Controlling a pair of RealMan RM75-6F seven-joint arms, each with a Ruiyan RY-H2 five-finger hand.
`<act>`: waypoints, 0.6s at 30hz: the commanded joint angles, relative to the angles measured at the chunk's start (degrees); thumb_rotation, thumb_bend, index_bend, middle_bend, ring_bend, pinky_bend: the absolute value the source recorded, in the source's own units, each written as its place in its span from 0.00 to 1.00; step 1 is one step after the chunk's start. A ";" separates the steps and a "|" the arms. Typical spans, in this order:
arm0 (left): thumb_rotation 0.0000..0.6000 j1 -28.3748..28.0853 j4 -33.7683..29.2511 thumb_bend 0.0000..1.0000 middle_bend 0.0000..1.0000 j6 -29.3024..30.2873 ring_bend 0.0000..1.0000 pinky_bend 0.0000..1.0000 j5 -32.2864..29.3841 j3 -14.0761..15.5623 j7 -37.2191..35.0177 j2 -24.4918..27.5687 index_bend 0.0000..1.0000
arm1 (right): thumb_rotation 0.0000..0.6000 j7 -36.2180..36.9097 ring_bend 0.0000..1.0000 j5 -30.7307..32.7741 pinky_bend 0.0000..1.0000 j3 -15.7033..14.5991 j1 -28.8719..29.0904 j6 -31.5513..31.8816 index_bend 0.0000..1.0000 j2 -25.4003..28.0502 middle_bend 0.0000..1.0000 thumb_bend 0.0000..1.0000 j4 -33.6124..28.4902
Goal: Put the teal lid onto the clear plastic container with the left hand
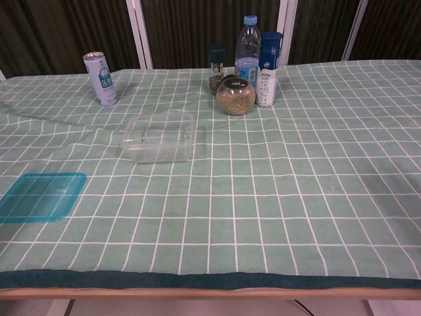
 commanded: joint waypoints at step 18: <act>1.00 -17.03 -0.72 0.30 0.00 -18.09 0.00 0.00 5.59 -1.27 -13.37 -0.91 0.00 | 1.00 1.03 0.00 0.14 0.00 -0.01 0.49 -1.08 0.00 0.03 0.00 0.19 -0.20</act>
